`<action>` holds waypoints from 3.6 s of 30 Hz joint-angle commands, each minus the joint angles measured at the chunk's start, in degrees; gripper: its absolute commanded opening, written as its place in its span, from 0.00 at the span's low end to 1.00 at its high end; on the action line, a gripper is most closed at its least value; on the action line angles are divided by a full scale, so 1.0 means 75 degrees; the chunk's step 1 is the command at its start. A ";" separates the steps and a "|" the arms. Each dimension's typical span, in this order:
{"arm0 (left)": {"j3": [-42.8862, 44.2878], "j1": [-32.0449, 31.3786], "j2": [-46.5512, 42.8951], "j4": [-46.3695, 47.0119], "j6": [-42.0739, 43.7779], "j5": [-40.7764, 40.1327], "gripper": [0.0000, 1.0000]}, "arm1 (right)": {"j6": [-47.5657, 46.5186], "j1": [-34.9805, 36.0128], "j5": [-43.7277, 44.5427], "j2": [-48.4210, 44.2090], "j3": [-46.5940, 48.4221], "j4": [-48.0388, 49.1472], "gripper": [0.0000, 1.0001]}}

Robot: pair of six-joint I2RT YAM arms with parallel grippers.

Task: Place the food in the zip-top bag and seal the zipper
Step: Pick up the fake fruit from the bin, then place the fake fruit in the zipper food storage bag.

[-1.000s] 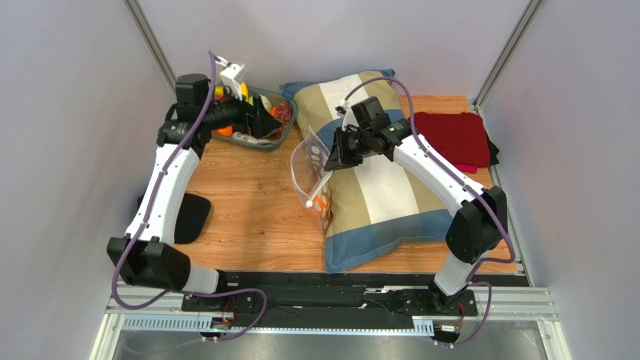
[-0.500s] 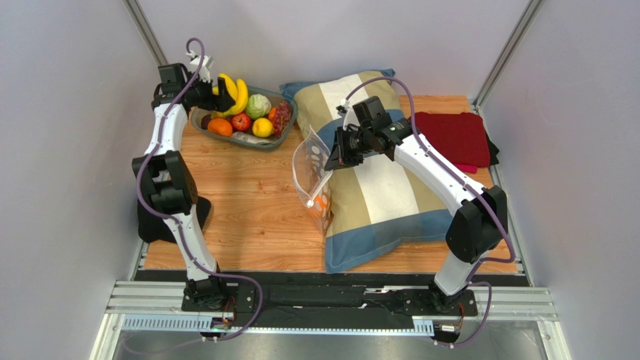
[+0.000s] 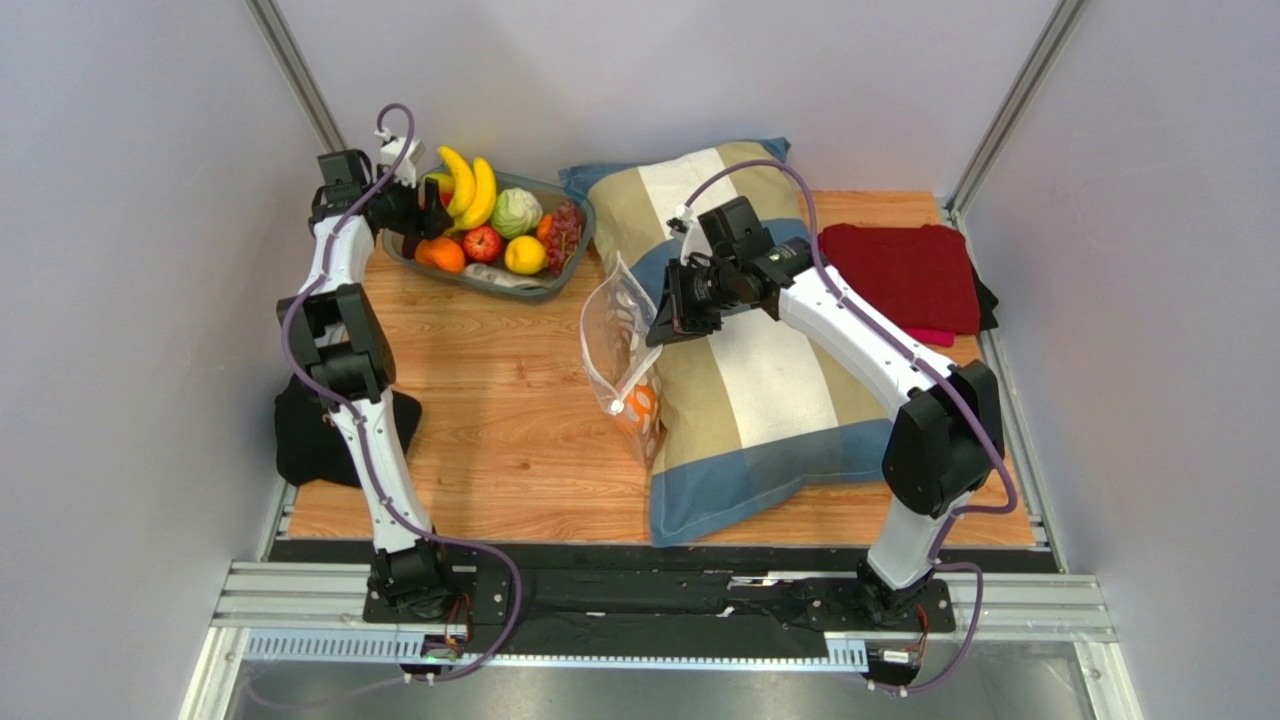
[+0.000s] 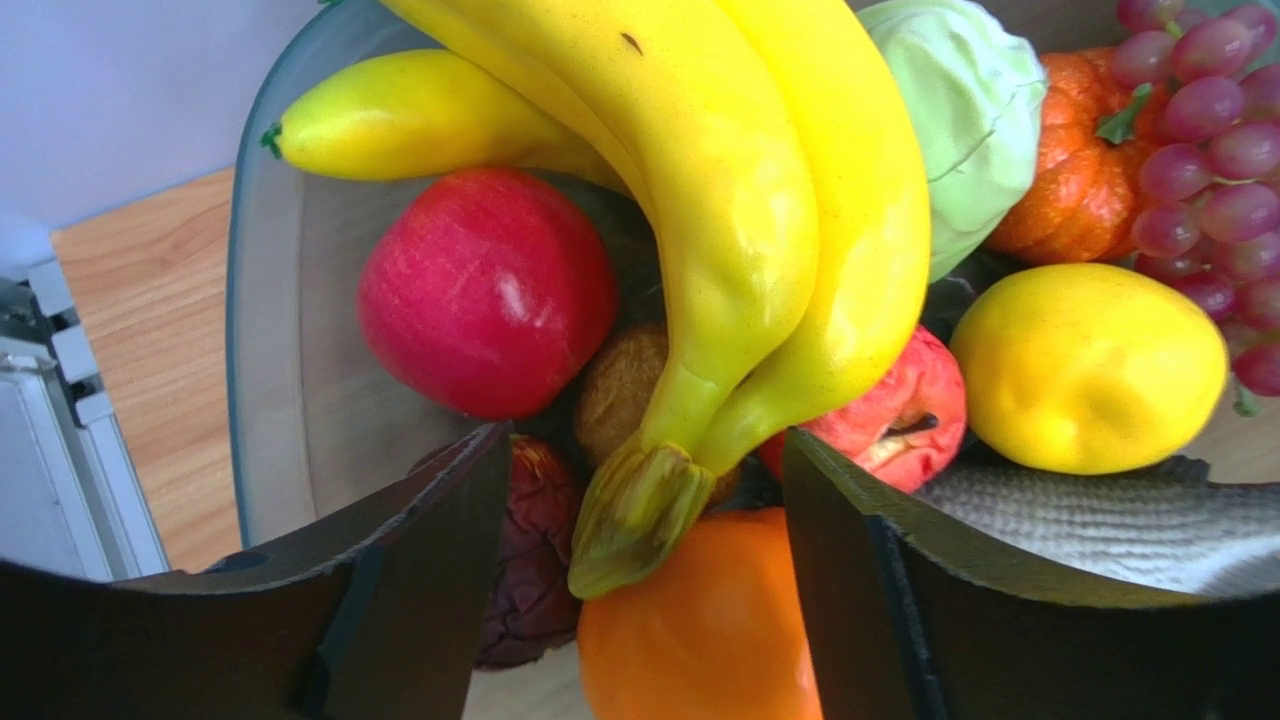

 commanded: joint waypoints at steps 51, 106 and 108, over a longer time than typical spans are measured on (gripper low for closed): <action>-0.6262 -0.2913 -1.0270 -0.2050 -0.3596 0.5697 0.00 | -0.0589 -0.0096 -0.0628 -0.0457 0.0034 0.0208 0.00; -0.5807 -0.4156 -0.7846 -0.2753 -1.0524 0.0845 0.49 | -0.0660 0.0174 -0.0909 -0.0821 -0.0060 0.0524 0.00; -0.5724 -0.4145 -0.7974 -0.2660 -1.0466 0.0880 0.66 | -0.0567 0.0115 -0.0897 -0.0774 -0.0025 0.0478 0.00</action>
